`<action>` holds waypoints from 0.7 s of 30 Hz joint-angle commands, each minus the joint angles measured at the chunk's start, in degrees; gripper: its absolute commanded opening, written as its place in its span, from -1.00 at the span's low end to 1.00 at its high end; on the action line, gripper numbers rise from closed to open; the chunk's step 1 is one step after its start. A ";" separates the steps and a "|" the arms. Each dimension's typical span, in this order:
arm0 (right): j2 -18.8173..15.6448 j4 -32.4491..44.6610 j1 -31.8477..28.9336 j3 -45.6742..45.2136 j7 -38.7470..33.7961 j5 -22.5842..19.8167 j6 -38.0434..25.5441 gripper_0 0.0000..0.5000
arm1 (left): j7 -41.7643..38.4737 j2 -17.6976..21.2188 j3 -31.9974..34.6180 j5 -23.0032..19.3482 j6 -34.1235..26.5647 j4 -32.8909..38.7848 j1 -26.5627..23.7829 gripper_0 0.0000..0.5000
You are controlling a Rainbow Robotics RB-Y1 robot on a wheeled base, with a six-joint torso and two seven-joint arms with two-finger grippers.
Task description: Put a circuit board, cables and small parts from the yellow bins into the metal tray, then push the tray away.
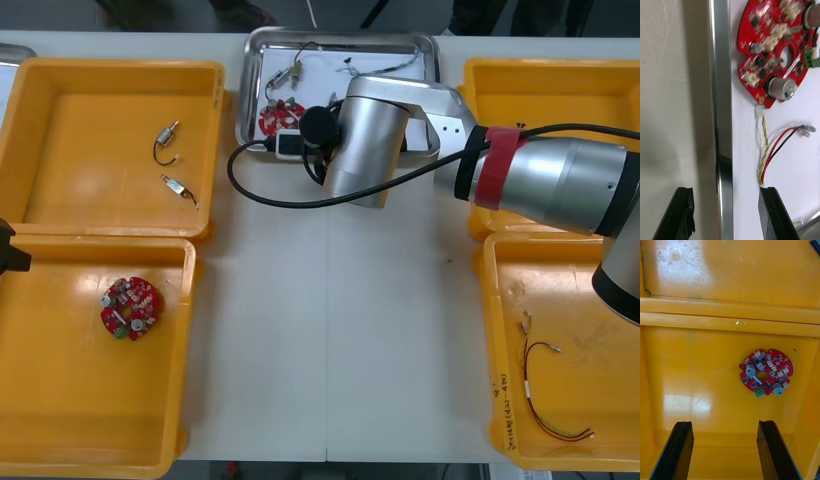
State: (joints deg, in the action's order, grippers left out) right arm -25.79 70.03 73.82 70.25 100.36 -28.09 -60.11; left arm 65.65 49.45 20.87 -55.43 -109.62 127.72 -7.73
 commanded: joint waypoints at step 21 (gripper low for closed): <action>-0.49 37.37 -16.78 -31.40 0.28 -2.23 -43.42 1.00 | 5.90 2.40 1.98 -0.30 -0.38 1.74 1.14 1.00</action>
State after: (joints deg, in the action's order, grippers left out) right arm -25.75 101.90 60.13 43.76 100.35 -30.88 -100.27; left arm 65.65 49.46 20.88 -55.43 -109.62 127.74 -7.73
